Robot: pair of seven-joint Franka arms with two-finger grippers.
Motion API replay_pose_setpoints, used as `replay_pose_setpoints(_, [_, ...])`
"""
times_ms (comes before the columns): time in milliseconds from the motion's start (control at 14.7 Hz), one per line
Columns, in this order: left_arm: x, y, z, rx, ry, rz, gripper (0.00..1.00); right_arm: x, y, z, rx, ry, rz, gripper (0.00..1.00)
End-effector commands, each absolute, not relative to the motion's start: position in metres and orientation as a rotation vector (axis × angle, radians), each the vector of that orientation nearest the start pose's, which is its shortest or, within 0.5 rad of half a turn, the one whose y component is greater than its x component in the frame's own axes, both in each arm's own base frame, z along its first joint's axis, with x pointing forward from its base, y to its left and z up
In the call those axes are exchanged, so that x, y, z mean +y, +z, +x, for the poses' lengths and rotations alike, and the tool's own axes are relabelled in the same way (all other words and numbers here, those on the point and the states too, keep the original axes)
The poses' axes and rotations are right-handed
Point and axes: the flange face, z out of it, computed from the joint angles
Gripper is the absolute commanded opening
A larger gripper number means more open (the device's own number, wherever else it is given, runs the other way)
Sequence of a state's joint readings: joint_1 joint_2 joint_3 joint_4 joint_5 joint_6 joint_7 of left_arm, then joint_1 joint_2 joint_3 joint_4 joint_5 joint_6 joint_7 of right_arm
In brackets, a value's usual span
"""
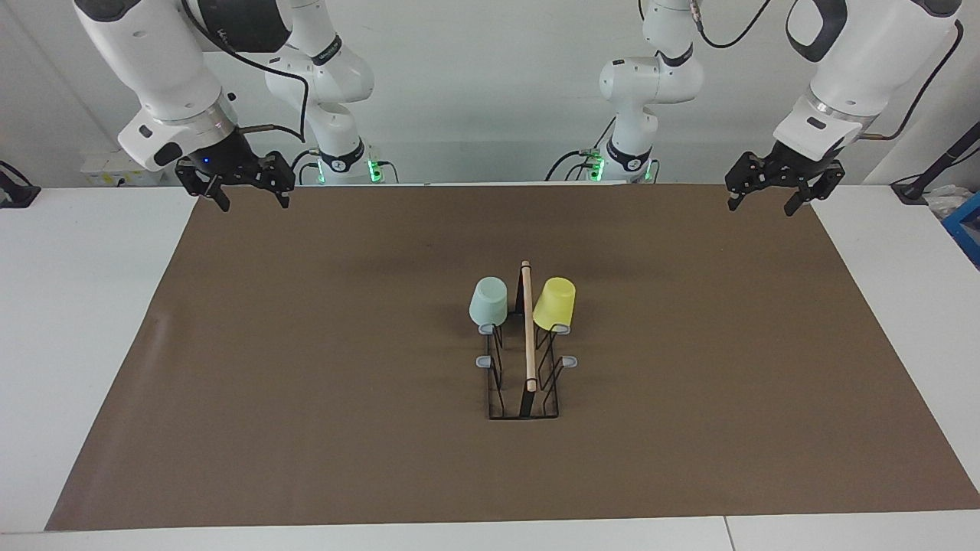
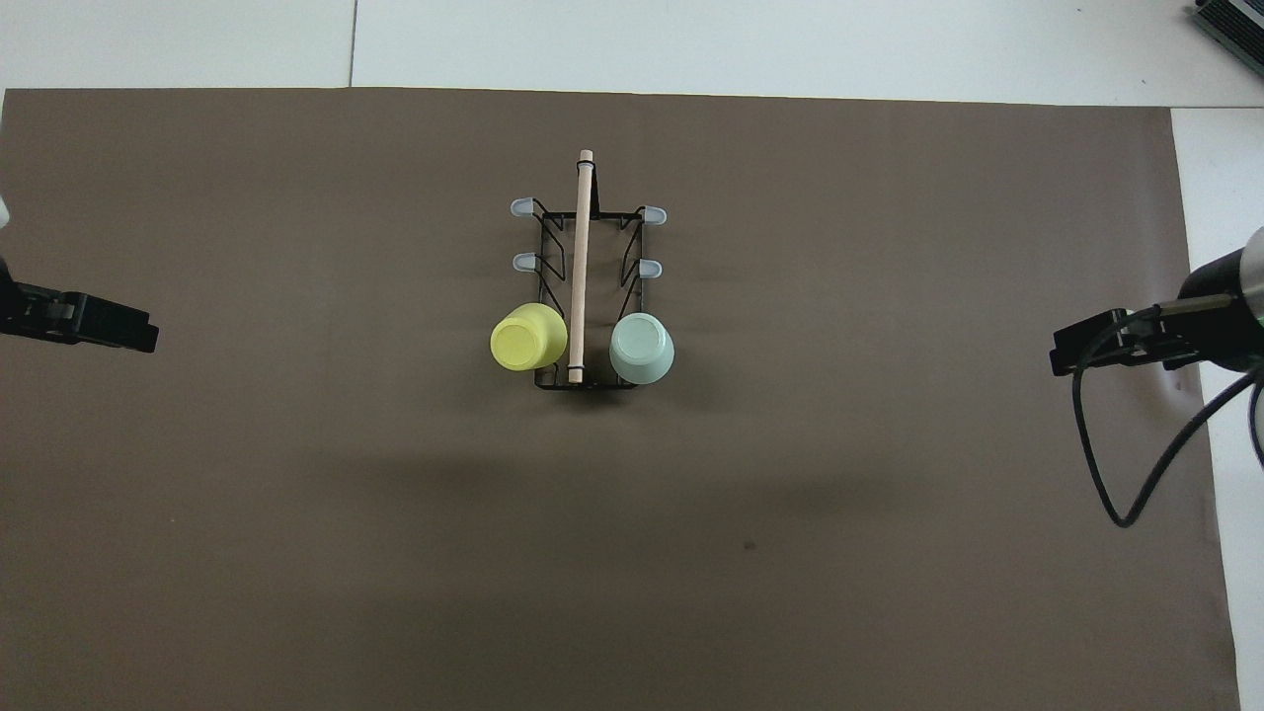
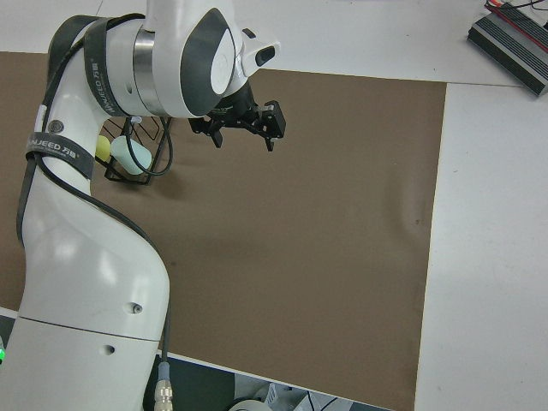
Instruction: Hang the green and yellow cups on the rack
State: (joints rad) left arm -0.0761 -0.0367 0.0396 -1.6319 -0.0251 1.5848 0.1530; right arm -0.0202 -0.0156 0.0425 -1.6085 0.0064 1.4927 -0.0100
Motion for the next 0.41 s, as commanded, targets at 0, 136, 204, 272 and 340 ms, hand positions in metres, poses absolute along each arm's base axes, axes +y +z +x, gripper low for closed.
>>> replay_pose_setpoints(0, [-0.0206,0.6142,0.5416,0.301,-0.006,-3.139,1.00,0.0156,0.6116,0.5347,-0.026,0.130,-3.139,1.00])
replay_pose_setpoints(136, [-0.0208,0.6155,0.5423,0.301,-0.018,-3.140,1.00,0.0154,0.6123,0.5356,-0.017,0.118,-3.139,1.00])
replay_pose_setpoints(204, [-0.0208,0.6157,0.5425,0.301,-0.021,-3.140,1.00,0.0154,0.6118,0.5366,-0.017,0.113,-3.139,1.00])
replay_pose_setpoints(272, [-0.0208,0.6158,0.5426,0.301,-0.023,-3.140,1.00,0.0146,0.6118,0.5366,-0.014,0.113,-3.139,1.00])
replay_pose_setpoints(340, [-0.0208,0.6151,0.5426,0.301,-0.021,-3.140,1.00,0.0145,0.6118,0.5366,-0.014,0.113,-3.139,1.00])
